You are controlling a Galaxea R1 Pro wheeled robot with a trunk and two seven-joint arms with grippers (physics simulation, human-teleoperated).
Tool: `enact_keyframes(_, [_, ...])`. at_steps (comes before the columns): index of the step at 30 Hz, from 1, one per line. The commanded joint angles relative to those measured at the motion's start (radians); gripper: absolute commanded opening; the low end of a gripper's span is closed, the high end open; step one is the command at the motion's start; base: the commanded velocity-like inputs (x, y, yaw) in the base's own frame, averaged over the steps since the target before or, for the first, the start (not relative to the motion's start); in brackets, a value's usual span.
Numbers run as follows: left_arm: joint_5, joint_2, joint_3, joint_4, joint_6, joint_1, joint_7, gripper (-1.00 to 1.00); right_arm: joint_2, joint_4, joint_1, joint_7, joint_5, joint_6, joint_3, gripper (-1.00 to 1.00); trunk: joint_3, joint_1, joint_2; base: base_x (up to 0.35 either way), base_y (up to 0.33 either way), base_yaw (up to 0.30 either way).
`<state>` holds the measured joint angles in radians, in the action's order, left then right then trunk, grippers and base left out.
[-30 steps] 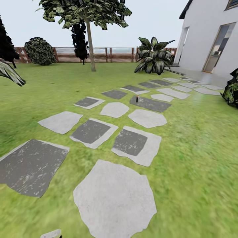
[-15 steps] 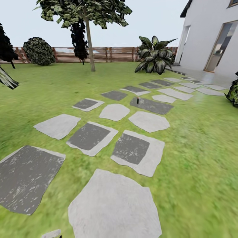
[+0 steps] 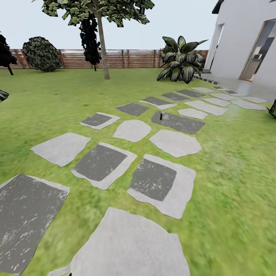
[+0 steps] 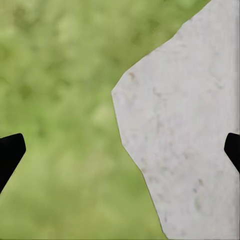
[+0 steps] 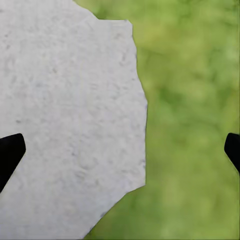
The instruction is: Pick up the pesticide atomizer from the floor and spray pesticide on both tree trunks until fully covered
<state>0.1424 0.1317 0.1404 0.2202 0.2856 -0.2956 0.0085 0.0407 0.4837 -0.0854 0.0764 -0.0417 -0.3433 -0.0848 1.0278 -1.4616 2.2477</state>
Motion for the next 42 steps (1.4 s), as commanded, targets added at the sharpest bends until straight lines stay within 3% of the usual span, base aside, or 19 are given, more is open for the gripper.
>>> enact_keyframes(1, [0.010,0.000,-0.004,-0.001,0.003,0.000,0.001,1.00,-0.001,-0.001,-0.001,0.008,-0.004,-0.003,-0.007,1.00,0.001,0.000,0.000,0.339,0.000,0.000])
enact_keyframes(42, [0.010,0.001,-0.004,-0.001,0.003,0.000,0.001,1.00,-0.001,0.000,-0.001,0.008,-0.004,-0.004,-0.009,1.00,0.001,0.000,0.000,0.339,0.000,0.000])
